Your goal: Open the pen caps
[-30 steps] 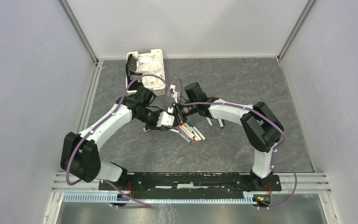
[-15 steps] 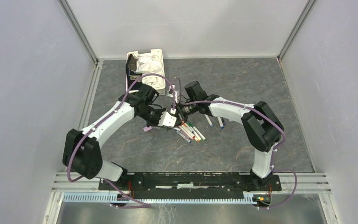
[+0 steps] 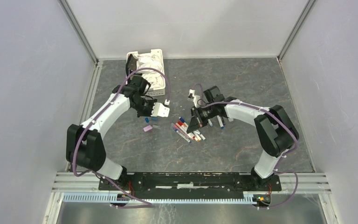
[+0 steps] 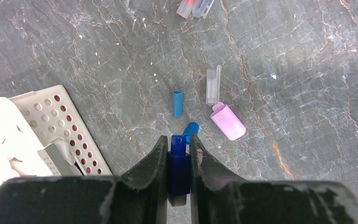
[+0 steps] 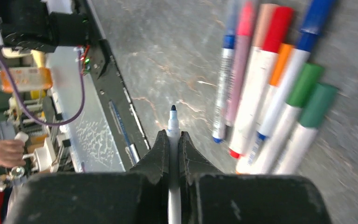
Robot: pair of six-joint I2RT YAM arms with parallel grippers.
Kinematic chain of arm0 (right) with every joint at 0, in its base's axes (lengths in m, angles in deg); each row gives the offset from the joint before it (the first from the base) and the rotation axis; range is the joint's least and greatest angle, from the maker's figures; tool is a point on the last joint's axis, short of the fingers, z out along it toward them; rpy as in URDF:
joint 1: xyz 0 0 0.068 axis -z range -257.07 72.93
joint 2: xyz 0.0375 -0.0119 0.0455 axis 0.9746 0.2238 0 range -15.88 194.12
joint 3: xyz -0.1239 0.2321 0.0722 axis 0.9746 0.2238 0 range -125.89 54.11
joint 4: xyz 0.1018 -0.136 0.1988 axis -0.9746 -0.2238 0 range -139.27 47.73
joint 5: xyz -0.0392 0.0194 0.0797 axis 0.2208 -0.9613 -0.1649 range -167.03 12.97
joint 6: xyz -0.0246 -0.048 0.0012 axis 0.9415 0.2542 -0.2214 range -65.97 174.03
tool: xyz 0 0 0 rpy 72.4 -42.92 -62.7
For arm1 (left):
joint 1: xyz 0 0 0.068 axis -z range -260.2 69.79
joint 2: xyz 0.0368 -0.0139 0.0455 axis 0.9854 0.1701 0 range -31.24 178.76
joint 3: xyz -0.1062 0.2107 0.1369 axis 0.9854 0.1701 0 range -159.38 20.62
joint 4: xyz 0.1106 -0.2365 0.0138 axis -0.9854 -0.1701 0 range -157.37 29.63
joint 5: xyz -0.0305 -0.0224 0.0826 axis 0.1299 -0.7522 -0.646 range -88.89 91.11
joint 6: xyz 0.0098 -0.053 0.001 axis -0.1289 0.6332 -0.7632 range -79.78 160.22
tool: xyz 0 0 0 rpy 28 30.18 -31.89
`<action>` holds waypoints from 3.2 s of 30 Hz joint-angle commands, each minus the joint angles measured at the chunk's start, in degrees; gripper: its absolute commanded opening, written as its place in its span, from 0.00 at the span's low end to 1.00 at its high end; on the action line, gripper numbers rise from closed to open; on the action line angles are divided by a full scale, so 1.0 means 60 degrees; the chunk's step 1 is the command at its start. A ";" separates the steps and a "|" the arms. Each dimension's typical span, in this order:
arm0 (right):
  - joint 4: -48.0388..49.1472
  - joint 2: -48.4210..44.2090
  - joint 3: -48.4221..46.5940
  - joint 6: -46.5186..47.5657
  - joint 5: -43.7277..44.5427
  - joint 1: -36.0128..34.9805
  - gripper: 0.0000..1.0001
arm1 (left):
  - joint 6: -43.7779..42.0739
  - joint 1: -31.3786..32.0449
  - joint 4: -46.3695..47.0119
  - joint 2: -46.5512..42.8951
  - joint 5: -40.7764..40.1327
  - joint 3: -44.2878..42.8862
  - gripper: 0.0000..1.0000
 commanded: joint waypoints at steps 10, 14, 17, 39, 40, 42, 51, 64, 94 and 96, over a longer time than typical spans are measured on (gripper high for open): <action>-0.0069 -0.1861 0.0619 -0.0066 0.7911 0.2385 0.00 | 0.2554 0.0123 0.3109 0.1722 0.0648 0.0325 0.12; 0.0275 -0.1672 0.0791 -0.0142 0.8522 0.2496 0.00 | 0.2683 0.0156 0.3728 0.2175 0.0357 0.0681 0.30; 0.0455 -0.1321 0.0727 -0.0157 0.8719 0.2496 0.00 | 0.2810 0.0172 0.3995 0.2466 0.0309 0.0786 0.37; 0.0698 -0.0601 0.0236 0.0353 0.9111 0.2495 0.37 | 0.5053 0.0186 0.1379 0.1634 0.1315 -0.2256 0.72; 0.0679 -0.0704 0.0235 0.0355 0.9096 0.2495 0.38 | 0.5290 0.0196 0.1070 0.1637 0.1259 -0.2679 0.75; 0.0647 -0.1034 0.0250 0.0321 0.9068 0.2496 0.40 | 0.5686 0.0198 0.0631 0.1582 0.1105 -0.3334 0.78; 0.0445 -0.2587 0.0498 0.0409 0.8971 0.1395 0.48 | 0.7478 0.0153 0.2224 0.0222 -0.0443 -0.3527 1.00; 0.0632 -0.1847 0.0840 0.0860 0.8948 -0.1626 0.34 | 0.8428 -0.0318 0.2682 -0.0077 -0.1669 -0.3197 1.00; 0.1388 -0.0888 0.2441 0.0744 0.9392 -0.1883 0.24 | 0.7189 -0.0315 0.0873 -0.0237 0.0839 -0.2680 1.00; 0.1417 -0.0980 0.2483 0.0704 0.9314 -0.1878 0.19 | 0.6949 -0.0322 0.0747 -0.0249 0.1070 -0.2560 1.00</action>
